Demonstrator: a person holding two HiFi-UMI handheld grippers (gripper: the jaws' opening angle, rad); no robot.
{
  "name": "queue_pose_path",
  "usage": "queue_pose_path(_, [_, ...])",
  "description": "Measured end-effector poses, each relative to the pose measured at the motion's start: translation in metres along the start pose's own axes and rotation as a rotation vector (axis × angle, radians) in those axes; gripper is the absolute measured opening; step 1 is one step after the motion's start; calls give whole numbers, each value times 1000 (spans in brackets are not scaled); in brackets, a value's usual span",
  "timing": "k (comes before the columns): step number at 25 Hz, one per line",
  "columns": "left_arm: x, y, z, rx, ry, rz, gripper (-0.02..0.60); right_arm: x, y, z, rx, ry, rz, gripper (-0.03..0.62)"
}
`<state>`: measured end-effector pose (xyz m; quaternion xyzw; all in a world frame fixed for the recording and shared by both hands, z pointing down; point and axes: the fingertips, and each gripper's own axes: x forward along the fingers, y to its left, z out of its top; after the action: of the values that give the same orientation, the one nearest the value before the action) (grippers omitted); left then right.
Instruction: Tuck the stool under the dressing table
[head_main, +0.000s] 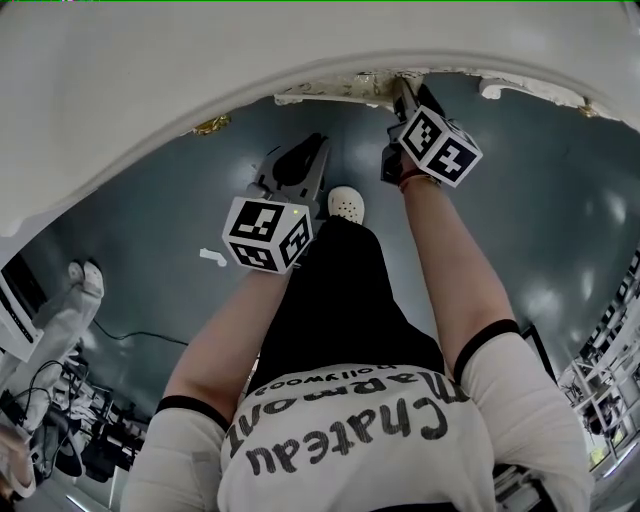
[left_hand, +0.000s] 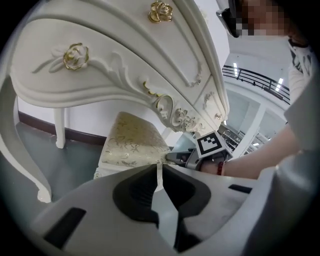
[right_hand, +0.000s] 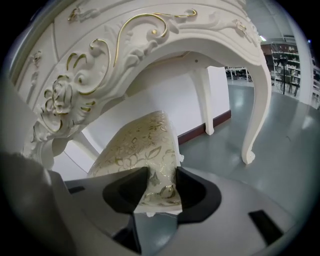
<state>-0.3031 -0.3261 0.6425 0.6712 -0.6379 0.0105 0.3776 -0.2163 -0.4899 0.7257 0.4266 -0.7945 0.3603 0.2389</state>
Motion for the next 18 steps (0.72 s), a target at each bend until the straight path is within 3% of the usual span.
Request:
queue_pose_path(13, [0,-12,10,-2,-89,-9,43,9,-15,13,-79,-83,-3,199])
queue_pose_path(18, [-2,-17,18,46,-108,-16,43,8,-19,18,-95,-130,-14,201])
